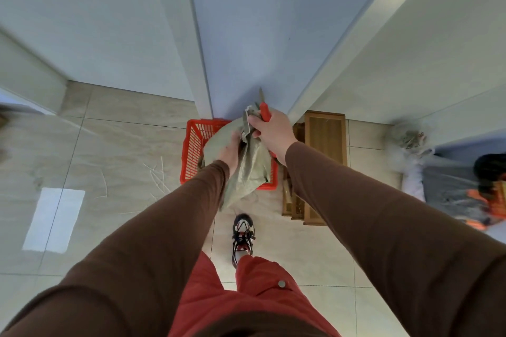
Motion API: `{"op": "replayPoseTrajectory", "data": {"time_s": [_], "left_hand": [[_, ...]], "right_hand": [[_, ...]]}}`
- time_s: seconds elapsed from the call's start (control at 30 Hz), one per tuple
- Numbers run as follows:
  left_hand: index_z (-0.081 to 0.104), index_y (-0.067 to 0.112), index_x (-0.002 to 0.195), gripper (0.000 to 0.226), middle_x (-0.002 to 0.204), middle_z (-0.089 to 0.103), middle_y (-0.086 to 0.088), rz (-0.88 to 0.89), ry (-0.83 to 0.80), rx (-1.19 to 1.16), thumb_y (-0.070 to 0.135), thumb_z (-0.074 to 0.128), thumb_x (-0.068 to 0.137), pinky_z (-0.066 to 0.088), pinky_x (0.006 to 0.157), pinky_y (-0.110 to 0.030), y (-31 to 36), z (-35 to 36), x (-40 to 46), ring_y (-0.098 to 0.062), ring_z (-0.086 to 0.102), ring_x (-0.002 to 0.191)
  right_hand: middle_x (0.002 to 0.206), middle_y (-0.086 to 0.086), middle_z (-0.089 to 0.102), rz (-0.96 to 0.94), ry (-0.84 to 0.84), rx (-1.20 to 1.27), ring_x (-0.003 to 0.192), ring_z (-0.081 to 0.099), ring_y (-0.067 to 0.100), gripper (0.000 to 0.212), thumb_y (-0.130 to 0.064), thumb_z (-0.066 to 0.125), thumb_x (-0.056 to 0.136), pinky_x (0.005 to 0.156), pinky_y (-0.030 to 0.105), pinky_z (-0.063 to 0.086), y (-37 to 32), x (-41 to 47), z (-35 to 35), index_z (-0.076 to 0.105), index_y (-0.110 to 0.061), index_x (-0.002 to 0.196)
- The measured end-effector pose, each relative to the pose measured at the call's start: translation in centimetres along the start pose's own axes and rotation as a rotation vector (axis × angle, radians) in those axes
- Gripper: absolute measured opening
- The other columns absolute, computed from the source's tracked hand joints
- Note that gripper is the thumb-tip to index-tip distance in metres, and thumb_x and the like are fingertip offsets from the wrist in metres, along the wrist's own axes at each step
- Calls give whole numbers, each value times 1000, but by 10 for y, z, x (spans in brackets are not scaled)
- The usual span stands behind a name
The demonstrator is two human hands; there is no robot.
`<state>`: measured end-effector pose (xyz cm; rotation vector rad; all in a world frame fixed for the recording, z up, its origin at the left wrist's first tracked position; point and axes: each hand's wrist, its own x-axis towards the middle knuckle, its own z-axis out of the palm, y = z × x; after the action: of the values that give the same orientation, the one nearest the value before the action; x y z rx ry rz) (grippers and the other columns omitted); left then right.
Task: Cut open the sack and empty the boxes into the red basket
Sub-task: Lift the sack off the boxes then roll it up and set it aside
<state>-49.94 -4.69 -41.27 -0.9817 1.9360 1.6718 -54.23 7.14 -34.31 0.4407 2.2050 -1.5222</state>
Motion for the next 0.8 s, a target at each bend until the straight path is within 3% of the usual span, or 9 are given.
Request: {"op": "replayPoseTrajectory", "data": {"time_s": [0.07, 0.17, 0.23, 0.3, 0.4, 0.47, 0.6, 0.67, 0.8], "left_hand": [[70, 23, 126, 45, 129, 69, -8, -17, 40, -103, 43, 37, 105, 44, 108, -24, 4, 3, -5, -17, 64, 121], [60, 4, 135, 48, 138, 58, -22, 30, 86, -130, 36, 40, 105, 38, 115, -44, 8, -4, 9, -37, 53, 132], [61, 16, 135, 69, 135, 63, -14, -45, 40, -133, 65, 35, 95, 39, 115, -46, 12, -8, 8, -32, 58, 127], [45, 19, 150, 74, 154, 47, -8, 39, 84, -132, 67, 27, 96, 23, 124, -39, 18, -12, 5, -25, 43, 143], [58, 17, 139, 91, 137, 62, -10, 7, 39, -122, 80, 27, 82, 35, 119, -40, 29, -16, -1, -28, 56, 130], [48, 16, 147, 100, 149, 52, -12, 43, 48, -139, 82, 22, 77, 33, 120, -45, 38, -17, -5, -29, 48, 138], [64, 22, 133, 95, 134, 66, -8, 28, 20, -108, 90, 31, 75, 42, 113, -44, 43, -21, -8, -27, 61, 125], [50, 23, 147, 83, 152, 51, -6, 132, 77, -152, 79, 31, 88, 33, 120, -45, 47, -21, -8, -25, 48, 140], [61, 29, 133, 85, 143, 59, -8, 143, 40, -54, 85, 22, 83, 40, 113, -44, 59, -21, -21, -25, 58, 127]], "right_hand": [[57, -9, 62, -15, 32, 18, 50, 59, 6, 18, -26, 67, 101, 60, 27, 49, -8, 1, 1, 66, -24, 82], [54, -9, 62, -31, 0, -19, 52, 62, 9, 23, -28, 67, 100, 65, 34, 53, -24, 4, 2, 66, -22, 78], [57, -5, 63, -42, 16, -9, 52, 61, 12, 24, -28, 67, 101, 67, 37, 54, -34, 6, 1, 64, -18, 78], [56, -6, 62, -51, 22, 3, 46, 60, 8, 23, -26, 67, 101, 63, 32, 53, -42, 7, 0, 64, -17, 80], [53, -8, 61, -66, 24, -21, 45, 60, 6, 26, -26, 67, 101, 62, 29, 52, -51, 5, -2, 62, -20, 76], [57, -5, 61, -70, 44, 18, 50, 60, 9, 22, -27, 66, 102, 68, 34, 52, -56, 4, -4, 64, -17, 82], [58, -6, 60, -111, 44, 52, 47, 58, 7, 24, -23, 67, 101, 65, 32, 52, -70, -2, -7, 62, -17, 79], [64, -3, 59, -120, 73, 95, 48, 57, 8, 20, -23, 66, 102, 63, 31, 51, -78, -5, -11, 63, -16, 83], [64, -2, 59, -146, 73, 84, 51, 57, 10, 22, -24, 66, 102, 61, 29, 50, -93, -11, -19, 61, -17, 82]]}}
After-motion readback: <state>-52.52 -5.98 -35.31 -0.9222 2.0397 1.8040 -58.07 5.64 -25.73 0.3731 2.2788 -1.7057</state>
